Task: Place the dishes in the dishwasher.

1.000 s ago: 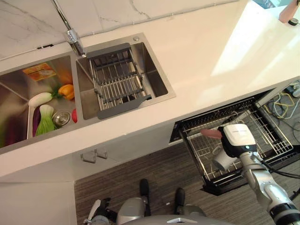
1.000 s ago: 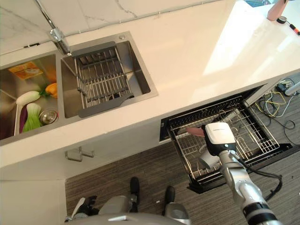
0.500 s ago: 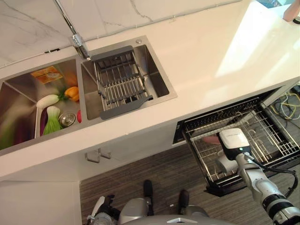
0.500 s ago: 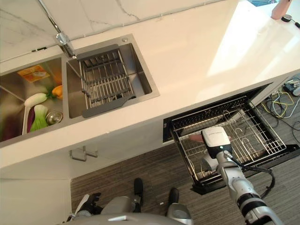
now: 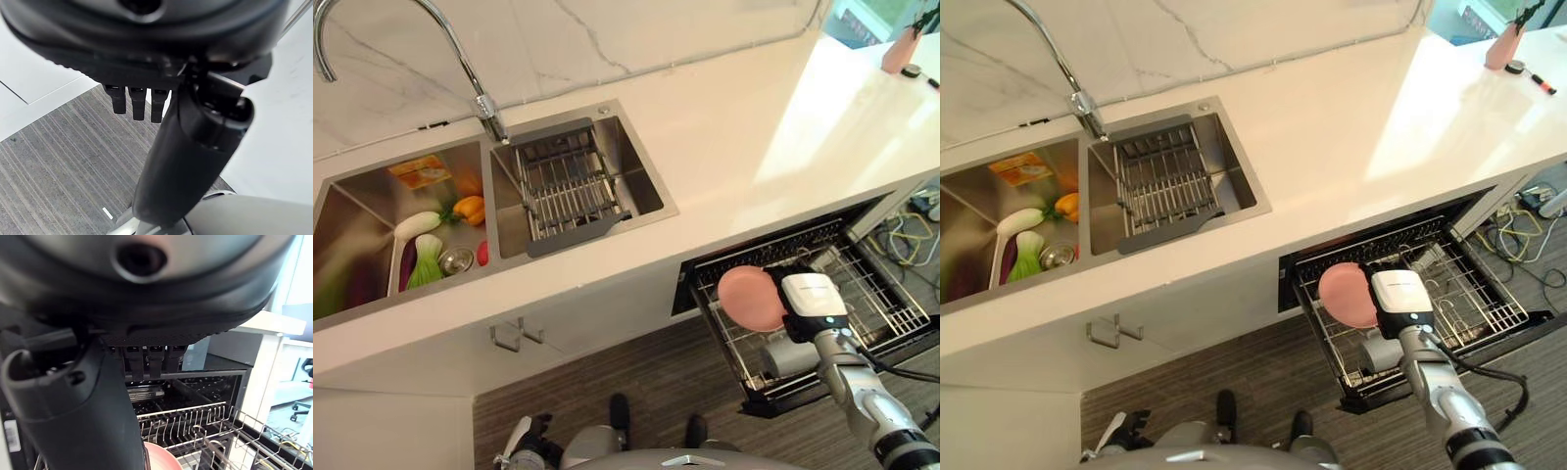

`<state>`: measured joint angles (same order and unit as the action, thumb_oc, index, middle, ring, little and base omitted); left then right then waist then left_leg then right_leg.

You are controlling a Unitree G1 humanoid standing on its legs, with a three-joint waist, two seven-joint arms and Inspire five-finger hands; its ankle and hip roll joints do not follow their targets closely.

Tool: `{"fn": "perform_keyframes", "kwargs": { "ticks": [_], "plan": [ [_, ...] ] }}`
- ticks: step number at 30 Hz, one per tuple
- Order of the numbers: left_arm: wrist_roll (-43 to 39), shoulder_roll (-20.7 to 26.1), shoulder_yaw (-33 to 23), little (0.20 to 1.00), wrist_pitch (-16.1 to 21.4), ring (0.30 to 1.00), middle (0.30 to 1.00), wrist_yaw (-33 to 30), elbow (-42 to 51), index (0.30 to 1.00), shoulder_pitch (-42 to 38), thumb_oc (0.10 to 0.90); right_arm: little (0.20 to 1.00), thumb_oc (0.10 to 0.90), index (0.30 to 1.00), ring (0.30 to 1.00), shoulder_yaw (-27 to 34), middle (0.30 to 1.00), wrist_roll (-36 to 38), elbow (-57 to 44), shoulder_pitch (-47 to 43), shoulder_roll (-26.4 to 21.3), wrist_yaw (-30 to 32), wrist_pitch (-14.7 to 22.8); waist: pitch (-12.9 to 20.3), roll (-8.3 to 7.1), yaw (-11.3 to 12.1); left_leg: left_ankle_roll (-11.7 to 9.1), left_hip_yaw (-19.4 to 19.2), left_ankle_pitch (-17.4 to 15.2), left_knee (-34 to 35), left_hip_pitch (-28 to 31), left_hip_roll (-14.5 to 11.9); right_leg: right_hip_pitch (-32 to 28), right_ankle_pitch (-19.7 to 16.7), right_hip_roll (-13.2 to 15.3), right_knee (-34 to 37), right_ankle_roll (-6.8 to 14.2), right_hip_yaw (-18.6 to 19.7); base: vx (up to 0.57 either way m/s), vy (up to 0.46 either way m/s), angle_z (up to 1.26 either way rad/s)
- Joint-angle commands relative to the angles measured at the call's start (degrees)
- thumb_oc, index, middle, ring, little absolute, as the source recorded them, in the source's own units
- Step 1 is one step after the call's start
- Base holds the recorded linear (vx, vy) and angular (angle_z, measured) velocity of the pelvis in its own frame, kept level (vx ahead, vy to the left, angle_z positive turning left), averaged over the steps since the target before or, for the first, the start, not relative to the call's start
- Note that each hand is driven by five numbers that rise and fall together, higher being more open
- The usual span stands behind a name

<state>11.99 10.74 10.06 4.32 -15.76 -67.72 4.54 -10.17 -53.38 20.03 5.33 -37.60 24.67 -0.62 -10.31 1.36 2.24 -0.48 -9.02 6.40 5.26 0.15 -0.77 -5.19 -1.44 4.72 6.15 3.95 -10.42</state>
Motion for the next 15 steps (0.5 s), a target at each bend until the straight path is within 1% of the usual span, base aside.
{"fn": "perform_keyframes", "kwargs": {
  "ticks": [1, 2, 4, 8, 9, 10, 11, 14, 15],
  "plan": [
    [2.3, -1.5, 1.5, 0.9, 0.5, 0.9, 0.9, -0.6, -4.2, 0.9, -3.0, 0.8, 0.9, 0.8, 0.9, 0.9, 7.4, 0.9, 1.7, -4.7, -3.7, -5.2, 6.0, -1.2, 1.4, 0.4, 0.1, -4.7, 3.5, -5.9, -0.3, 3.4, -3.4, -1.7, 4.2, 1.3, -1.1, 3.6, -1.4, 0.02, -0.004, -0.04],
    [2.5, -1.5, 1.3, 0.9, 0.5, 0.9, 0.9, -0.8, -4.1, 0.9, -3.0, 0.8, 0.9, 0.8, 0.9, 0.9, 9.8, 0.9, 2.3, -5.0, -2.9, -5.4, 7.2, -1.9, 1.5, 0.39, 0.0, -4.7, 3.5, -5.9, -0.3, 3.5, -3.5, -1.7, 4.2, 1.2, -1.1, 3.6, -1.4, 0.0, 0.0, 0.0],
    [2.4, -1.4, 1.2, 0.9, 0.2, 0.9, 0.9, -1.4, -4.0, 0.9, -3.1, 0.8, 0.9, 0.8, 0.9, 0.9, 15.4, 0.9, 9.2, -3.8, -1.6, -3.6, 11.0, -2.0, 1.5, 0.35, -0.4, -4.7, 3.3, -6.0, -0.3, 3.7, -3.5, -1.6, 4.0, 1.2, -1.1, 3.7, -1.0, 0.0, 0.0, 0.0],
    [2.4, -1.4, 1.3, 0.9, 0.2, 0.9, 0.9, -1.4, -4.0, 0.9, -3.1, 0.8, 0.9, 0.8, 0.9, 0.9, 15.4, 0.9, 9.2, -3.8, -1.5, -3.6, 11.0, -2.0, 1.4, 0.36, -0.3, -4.7, 3.3, -6.0, -0.3, 3.7, -3.5, -1.6, 4.0, 1.1, -1.1, 3.7, -1.0, 0.01, 0.004, -0.12],
    [2.3, -1.8, -1.3, 0.9, -0.9, 0.9, 0.9, -2.3, -4.4, 0.9, -3.1, 0.8, 0.9, 0.8, 0.9, 0.9, 26.6, 0.9, 17.7, -1.8, 2.7, -1.2, 15.4, -5.4, 2.0, -0.07, -2.5, -4.7, 2.7, -6.8, -0.3, 4.3, -3.7, -1.9, 4.4, 0.9, -1.1, 3.6, -0.3, 0.04, 0.011, -0.15],
    [2.4, -1.8, -1.1, 0.9, -1.1, 0.9, 0.9, -2.4, -4.4, 0.9, -3.1, 0.8, 0.9, 0.8, 0.9, 0.9, 29.1, 0.9, 19.5, -1.5, 4.5, 0.0, 16.3, -5.1, 2.2, 0.0, -1.9, -4.6, 2.4, -6.7, -0.3, 4.3, -3.7, -1.7, 4.1, 0.9, -1.1, 3.6, -0.1, 0.05, 0.009, 0.03],
    [2.4, -1.7, -1.6, 0.9, -1.1, 0.9, 0.9, -2.5, -4.4, 0.9, -2.9, 0.8, 0.9, 0.8, 0.9, 0.9, 30.6, 0.9, 21.6, 2.3, 5.2, 0.4, 17.3, -5.9, 2.4, -0.04, -2.1, -4.5, 2.2, -6.7, -0.3, 4.3, -3.8, -1.7, 4.1, 0.8, -1.1, 3.6, 0.1, 0.0, 0.0, 0.0],
    [2.3, -1.7, -1.9, 0.9, -1.3, 0.9, 0.9, -2.3, -4.5, 0.9, -2.8, 0.8, 0.9, 0.8, 0.9, 0.9, 31.5, 0.9, 24.0, 6.0, 5.8, 1.2, 18.1, -6.6, 2.5, -0.13, -2.2, -4.5, 2.0, -6.9, -0.3, 4.4, -3.8, -1.6, 4.1, 0.7, -1.1, 3.5, 0.5, 0.01, -0.002, -0.14],
    [1.8, -1.8, -2.0, 0.9, -1.7, 0.9, 0.9, -2.0, -4.5, 0.9, -2.7, 0.8, 0.9, 0.8, 0.9, 0.9, 32.3, 0.9, 26.4, 7.7, 6.6, 2.6, 17.6, -6.9, 2.6, -0.08, -2.6, -4.5, 1.9, -7.0, -0.3, 4.5, -3.9, -1.5, 4.1, 0.7, -1.1, 3.5, 0.6, 0.01, -0.007, -0.28]
  ]
}}
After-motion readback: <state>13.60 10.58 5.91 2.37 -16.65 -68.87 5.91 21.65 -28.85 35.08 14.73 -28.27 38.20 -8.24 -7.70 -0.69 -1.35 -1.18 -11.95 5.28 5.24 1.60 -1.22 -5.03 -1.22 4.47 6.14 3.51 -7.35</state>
